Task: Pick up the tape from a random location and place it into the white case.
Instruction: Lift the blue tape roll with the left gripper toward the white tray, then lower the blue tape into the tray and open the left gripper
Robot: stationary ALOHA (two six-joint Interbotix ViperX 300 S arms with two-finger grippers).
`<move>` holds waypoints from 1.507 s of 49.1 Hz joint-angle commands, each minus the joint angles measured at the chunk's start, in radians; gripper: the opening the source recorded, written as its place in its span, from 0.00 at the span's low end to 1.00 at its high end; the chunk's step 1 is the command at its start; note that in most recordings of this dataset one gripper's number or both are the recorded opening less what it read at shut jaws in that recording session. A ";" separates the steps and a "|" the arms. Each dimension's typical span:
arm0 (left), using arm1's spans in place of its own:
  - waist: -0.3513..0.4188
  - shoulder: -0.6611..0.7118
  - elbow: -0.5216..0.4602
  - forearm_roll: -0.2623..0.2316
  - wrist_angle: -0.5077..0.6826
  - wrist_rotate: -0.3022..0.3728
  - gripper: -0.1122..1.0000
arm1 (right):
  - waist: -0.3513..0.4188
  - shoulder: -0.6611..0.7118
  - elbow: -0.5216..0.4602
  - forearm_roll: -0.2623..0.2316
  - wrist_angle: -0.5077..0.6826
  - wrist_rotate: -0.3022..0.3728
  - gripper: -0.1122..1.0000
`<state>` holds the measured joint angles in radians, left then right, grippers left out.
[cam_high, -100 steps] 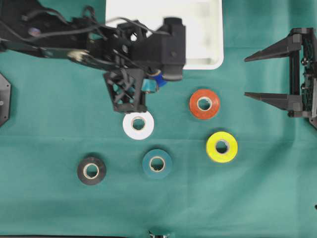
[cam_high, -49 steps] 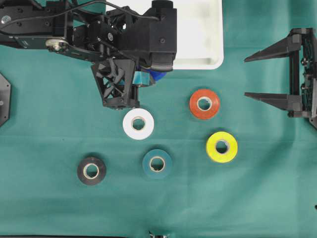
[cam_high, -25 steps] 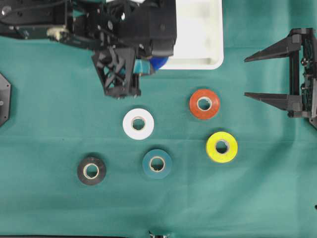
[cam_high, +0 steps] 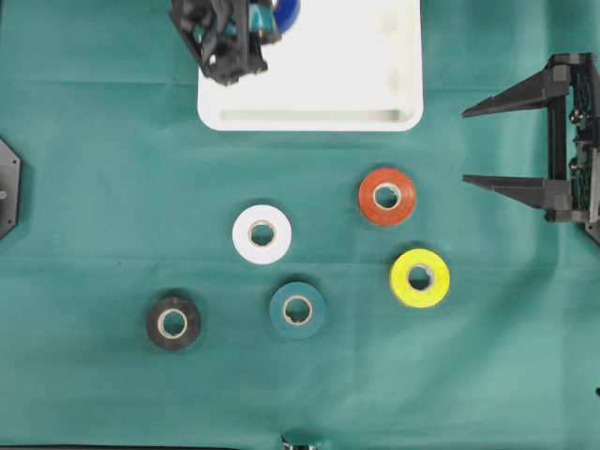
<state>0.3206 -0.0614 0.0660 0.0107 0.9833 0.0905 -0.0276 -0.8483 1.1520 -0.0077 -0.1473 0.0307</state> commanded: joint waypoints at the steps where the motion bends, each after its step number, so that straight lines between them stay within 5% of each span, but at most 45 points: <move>1: 0.023 -0.008 -0.028 0.003 -0.008 0.005 0.32 | -0.002 0.003 -0.025 -0.002 -0.002 0.000 0.93; 41: 0.038 -0.002 -0.020 0.002 -0.018 0.008 0.32 | -0.002 0.003 -0.026 0.000 0.008 -0.002 0.93; 74: 0.038 0.124 0.112 -0.003 -0.212 0.003 0.32 | -0.002 0.006 -0.025 0.000 0.006 -0.002 0.93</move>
<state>0.3574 0.0568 0.1718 0.0092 0.8084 0.0920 -0.0276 -0.8468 1.1520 -0.0077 -0.1350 0.0307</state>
